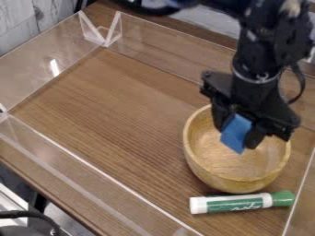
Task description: Put the blue block in the brown bowl
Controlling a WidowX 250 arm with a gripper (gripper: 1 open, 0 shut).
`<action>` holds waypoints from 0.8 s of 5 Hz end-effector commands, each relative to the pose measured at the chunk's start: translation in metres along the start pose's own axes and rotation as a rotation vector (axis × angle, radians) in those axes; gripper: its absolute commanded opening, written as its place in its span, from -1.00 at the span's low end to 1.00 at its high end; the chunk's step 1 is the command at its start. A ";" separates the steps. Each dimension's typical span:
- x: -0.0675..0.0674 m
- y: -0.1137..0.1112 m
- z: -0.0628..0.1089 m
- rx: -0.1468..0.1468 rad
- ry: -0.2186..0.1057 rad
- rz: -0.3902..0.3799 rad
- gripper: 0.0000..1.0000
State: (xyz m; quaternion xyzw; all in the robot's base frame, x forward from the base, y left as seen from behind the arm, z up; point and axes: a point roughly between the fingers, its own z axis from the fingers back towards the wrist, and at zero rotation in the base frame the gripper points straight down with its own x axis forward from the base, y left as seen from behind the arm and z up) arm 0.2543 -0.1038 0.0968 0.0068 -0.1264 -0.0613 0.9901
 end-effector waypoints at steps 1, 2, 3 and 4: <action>0.005 0.003 -0.008 0.001 -0.015 0.010 -1.00; 0.005 0.006 -0.019 0.000 0.003 0.013 -1.00; 0.006 0.009 -0.025 -0.007 0.013 0.015 -1.00; 0.006 0.010 -0.029 -0.014 0.021 0.020 -1.00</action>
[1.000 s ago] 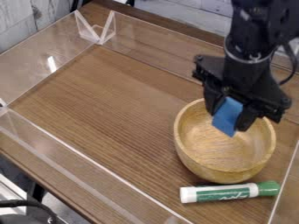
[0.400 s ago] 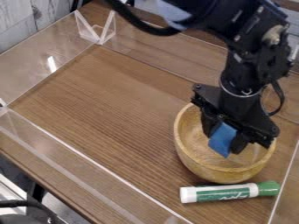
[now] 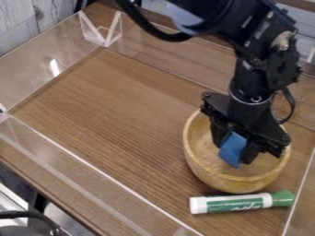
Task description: Put the blue block in the brown bowl
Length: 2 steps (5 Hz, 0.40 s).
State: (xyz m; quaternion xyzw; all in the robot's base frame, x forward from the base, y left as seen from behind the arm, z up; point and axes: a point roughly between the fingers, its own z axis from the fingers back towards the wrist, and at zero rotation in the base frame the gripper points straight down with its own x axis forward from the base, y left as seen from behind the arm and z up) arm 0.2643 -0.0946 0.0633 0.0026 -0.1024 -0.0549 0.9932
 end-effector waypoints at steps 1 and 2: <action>0.006 0.002 0.003 -0.006 -0.016 0.009 -1.00; 0.008 0.003 0.002 -0.004 -0.009 0.012 -1.00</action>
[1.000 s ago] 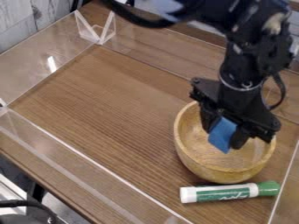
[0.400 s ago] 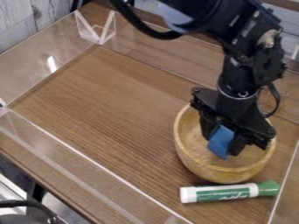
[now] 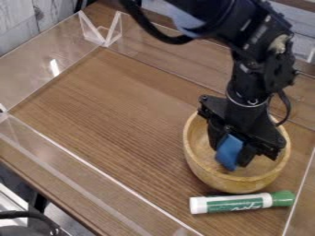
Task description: Put the blue block in the brown bowl
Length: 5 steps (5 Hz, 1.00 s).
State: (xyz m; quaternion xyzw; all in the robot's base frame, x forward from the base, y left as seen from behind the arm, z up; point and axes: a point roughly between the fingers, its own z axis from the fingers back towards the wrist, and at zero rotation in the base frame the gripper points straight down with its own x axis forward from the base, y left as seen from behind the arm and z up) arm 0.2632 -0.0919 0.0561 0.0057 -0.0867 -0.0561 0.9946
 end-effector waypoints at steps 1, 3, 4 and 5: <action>0.013 0.001 0.009 -0.007 -0.037 0.016 -1.00; 0.015 0.002 0.008 -0.008 -0.034 0.022 -1.00; 0.016 0.002 0.008 -0.009 -0.033 0.024 -1.00; 0.017 0.002 0.005 -0.012 -0.033 0.026 -1.00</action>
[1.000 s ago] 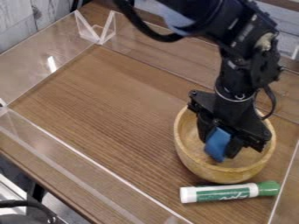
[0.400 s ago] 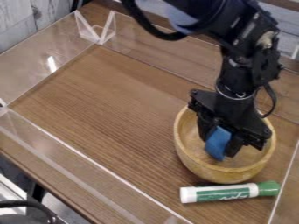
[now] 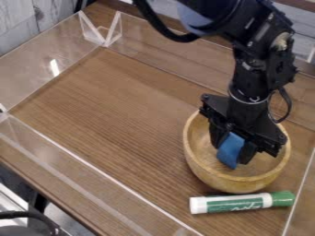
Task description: Put the blue block in the brown bowl
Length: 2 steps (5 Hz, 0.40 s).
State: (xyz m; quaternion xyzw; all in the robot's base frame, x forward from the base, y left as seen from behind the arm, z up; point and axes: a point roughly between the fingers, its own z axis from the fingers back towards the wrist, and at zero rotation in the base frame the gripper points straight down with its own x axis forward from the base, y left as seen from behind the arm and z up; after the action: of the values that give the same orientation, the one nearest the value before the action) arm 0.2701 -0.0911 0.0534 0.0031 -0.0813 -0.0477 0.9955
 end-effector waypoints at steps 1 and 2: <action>0.010 0.000 0.010 -0.014 -0.044 0.012 1.00; 0.010 0.001 0.017 -0.016 -0.042 0.013 1.00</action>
State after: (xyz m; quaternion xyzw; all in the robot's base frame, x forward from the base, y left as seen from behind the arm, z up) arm 0.2667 -0.0888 0.0528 0.0038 -0.0683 -0.0472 0.9965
